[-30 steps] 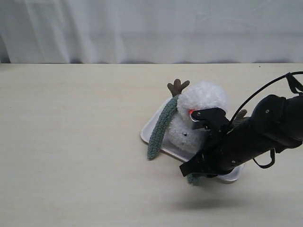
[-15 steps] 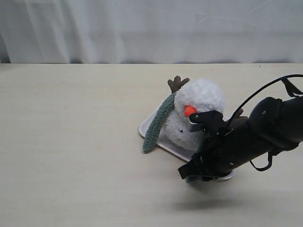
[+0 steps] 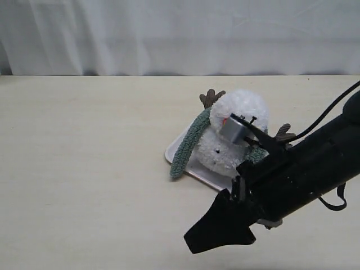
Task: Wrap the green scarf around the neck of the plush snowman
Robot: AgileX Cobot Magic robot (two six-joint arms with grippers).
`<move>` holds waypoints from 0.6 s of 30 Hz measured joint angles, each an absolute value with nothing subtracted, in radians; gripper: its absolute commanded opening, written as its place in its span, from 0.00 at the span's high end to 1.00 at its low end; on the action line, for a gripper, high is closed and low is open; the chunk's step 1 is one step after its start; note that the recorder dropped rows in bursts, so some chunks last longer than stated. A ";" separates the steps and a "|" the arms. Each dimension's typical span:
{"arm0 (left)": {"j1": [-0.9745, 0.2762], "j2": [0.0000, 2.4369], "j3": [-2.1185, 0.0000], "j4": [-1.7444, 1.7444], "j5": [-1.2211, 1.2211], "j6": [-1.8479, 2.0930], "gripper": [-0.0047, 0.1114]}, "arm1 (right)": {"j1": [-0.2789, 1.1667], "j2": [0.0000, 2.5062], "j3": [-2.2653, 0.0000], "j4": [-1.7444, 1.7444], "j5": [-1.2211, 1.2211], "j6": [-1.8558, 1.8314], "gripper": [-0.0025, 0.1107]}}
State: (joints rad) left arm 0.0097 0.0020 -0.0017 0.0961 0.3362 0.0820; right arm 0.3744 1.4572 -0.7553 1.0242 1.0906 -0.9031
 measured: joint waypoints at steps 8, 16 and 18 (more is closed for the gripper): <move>0.010 0.002 -0.002 0.096 0.336 0.082 0.96 | 0.374 1.338 -0.946 1.016 0.894 -0.925 0.41; 0.010 0.002 -0.002 0.096 0.336 0.082 0.96 | 0.374 1.335 -1.082 0.127 0.700 -0.160 0.39; 0.010 0.002 -0.002 0.096 0.336 0.082 0.96 | 0.374 1.347 -1.096 0.000 0.749 -0.095 0.36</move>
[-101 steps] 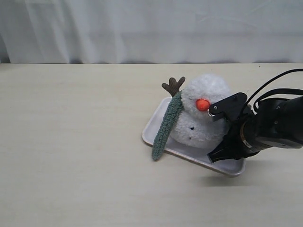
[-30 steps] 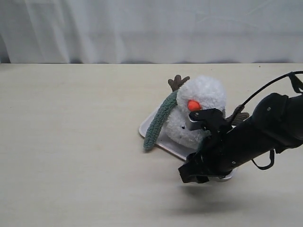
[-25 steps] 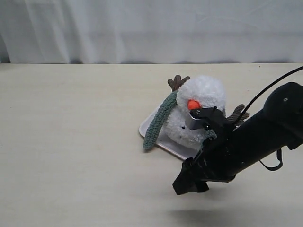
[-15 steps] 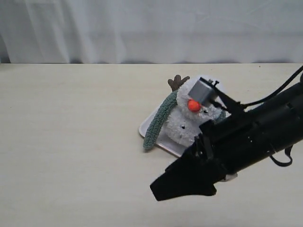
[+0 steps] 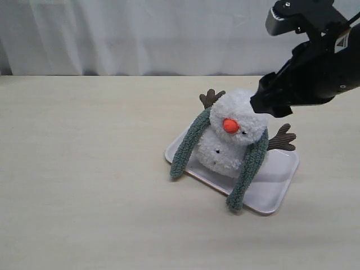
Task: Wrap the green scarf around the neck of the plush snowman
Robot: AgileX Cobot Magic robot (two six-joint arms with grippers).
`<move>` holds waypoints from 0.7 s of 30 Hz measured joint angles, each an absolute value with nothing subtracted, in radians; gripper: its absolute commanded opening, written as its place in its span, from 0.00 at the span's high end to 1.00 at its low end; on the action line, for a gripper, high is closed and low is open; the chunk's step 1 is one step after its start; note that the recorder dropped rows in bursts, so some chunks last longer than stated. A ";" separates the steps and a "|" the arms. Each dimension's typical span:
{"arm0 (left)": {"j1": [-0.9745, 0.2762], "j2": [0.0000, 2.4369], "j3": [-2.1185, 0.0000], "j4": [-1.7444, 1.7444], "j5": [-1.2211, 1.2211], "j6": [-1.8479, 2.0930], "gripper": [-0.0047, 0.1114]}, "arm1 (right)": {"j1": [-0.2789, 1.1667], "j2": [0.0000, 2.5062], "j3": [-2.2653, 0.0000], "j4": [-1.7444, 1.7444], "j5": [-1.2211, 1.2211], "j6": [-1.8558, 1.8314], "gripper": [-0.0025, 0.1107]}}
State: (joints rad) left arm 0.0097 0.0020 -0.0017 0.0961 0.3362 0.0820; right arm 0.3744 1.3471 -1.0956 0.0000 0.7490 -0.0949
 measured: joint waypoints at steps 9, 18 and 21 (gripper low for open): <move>0.010 0.002 -0.002 0.096 0.336 0.082 0.96 | 0.374 1.465 -1.097 0.023 0.787 -0.187 0.33; 0.010 0.002 -0.002 0.096 0.336 0.082 0.96 | 0.374 1.517 -1.097 0.067 0.647 -0.362 0.33; 0.010 0.002 -0.002 0.096 0.336 0.082 0.96 | 0.374 1.519 -1.097 0.055 0.601 -0.369 0.33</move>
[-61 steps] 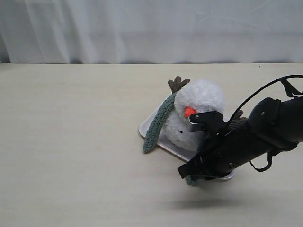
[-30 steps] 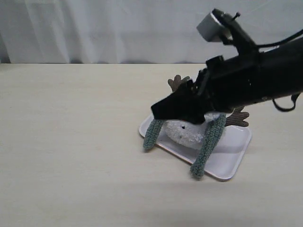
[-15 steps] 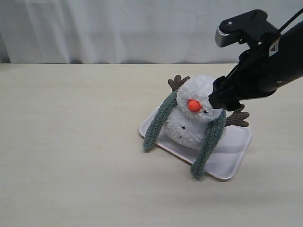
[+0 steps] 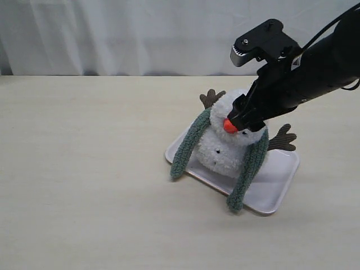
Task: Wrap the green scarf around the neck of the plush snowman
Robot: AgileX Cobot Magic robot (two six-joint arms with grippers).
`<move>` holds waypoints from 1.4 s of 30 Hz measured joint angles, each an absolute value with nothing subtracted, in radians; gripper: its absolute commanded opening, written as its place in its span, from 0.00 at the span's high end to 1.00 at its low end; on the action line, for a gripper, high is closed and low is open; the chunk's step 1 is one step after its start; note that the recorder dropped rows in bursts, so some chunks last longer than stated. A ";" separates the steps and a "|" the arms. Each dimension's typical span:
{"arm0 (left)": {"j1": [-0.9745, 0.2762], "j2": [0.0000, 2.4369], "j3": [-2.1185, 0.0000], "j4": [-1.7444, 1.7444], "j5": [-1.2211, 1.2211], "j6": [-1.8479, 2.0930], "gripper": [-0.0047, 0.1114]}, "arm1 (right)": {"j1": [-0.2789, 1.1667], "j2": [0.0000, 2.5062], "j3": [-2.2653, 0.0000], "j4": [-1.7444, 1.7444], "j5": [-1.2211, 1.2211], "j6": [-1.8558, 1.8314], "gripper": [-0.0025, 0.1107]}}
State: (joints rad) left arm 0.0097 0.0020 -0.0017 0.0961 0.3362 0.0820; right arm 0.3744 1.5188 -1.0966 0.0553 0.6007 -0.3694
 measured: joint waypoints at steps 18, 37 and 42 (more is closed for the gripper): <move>0.010 0.002 -0.002 0.096 0.336 0.082 0.96 | 0.374 1.652 -1.173 0.006 0.574 -0.274 0.37; 0.010 0.002 -0.002 0.096 0.336 0.082 0.96 | 0.374 1.675 -1.177 0.063 0.574 -0.787 0.87; 0.010 0.002 -0.002 0.096 0.336 0.082 0.96 | 0.374 1.679 -1.177 0.176 0.574 -1.062 0.87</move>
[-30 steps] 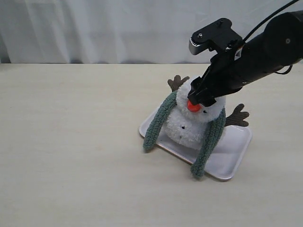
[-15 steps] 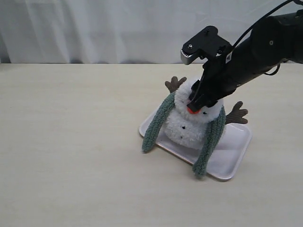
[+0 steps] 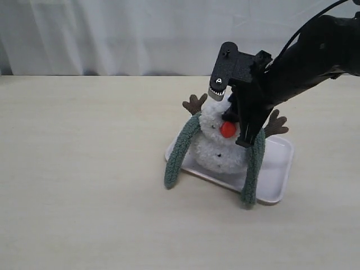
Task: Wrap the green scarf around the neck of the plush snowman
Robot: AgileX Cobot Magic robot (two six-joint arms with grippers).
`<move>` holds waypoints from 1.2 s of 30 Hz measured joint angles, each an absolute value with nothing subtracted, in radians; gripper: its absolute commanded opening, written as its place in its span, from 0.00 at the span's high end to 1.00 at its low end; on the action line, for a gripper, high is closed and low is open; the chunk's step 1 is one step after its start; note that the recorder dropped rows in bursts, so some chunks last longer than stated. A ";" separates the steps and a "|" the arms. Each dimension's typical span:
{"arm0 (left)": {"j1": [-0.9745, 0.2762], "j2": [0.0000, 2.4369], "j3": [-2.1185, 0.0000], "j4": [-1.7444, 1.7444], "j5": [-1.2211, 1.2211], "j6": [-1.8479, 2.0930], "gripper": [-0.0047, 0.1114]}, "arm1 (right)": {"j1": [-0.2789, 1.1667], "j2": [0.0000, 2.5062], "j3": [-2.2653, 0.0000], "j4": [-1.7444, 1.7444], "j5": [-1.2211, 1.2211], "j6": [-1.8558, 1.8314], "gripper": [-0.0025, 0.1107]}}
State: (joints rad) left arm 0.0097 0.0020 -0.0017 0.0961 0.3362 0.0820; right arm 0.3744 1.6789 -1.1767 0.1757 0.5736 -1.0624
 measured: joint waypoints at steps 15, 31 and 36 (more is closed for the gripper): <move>0.010 0.002 -0.002 0.096 0.336 0.082 0.96 | 0.374 1.685 -1.177 0.224 0.456 -1.362 0.78; 0.010 0.002 -0.002 0.096 0.336 0.082 0.96 | 0.374 1.588 -1.177 0.224 0.442 -1.119 0.43; 0.010 0.002 -0.002 0.096 0.336 0.082 0.96 | 0.374 1.509 -1.177 0.224 0.476 -0.905 0.43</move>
State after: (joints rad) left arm 0.0097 0.0020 -0.0017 0.0961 0.3362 0.0820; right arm 0.3744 1.5089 -1.1767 0.2236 0.4757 -0.9052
